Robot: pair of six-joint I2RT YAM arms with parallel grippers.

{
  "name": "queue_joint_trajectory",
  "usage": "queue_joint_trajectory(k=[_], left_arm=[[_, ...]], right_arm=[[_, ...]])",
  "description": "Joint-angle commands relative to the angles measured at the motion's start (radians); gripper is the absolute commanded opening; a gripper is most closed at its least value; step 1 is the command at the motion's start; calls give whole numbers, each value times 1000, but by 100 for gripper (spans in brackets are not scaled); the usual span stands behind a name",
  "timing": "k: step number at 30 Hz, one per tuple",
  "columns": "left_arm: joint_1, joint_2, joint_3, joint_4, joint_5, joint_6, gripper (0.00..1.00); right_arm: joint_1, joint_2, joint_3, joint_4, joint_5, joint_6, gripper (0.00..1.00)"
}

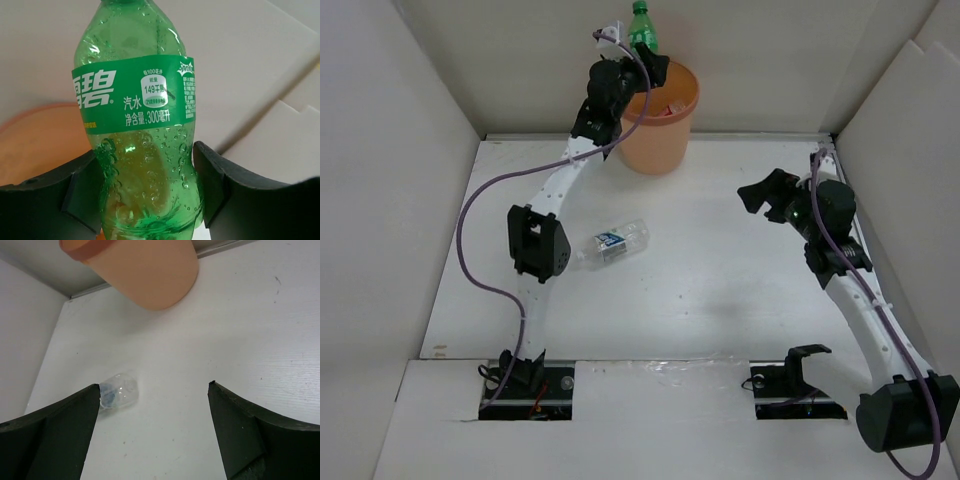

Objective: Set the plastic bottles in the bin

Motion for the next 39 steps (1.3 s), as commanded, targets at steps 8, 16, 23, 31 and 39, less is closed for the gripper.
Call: queue_joint_trajectory(k=[8, 16, 23, 31, 39], left_arm=[[51, 188, 344, -37, -57, 45, 100], [62, -43, 123, -34, -36, 139, 100], [2, -483, -363, -177, -197, 267, 100], [-48, -1021, -862, -422, -565, -8, 100], [-57, -1298, -1164, -491, -383, -199, 100]], right_arm=[[-9, -41, -13, 24, -78, -81, 92], [60, 2, 20, 6, -52, -112, 94], [255, 141, 107, -29, 153, -62, 94], [555, 465, 363, -213, 441, 200, 94], [661, 675, 451, -216, 443, 573, 95]])
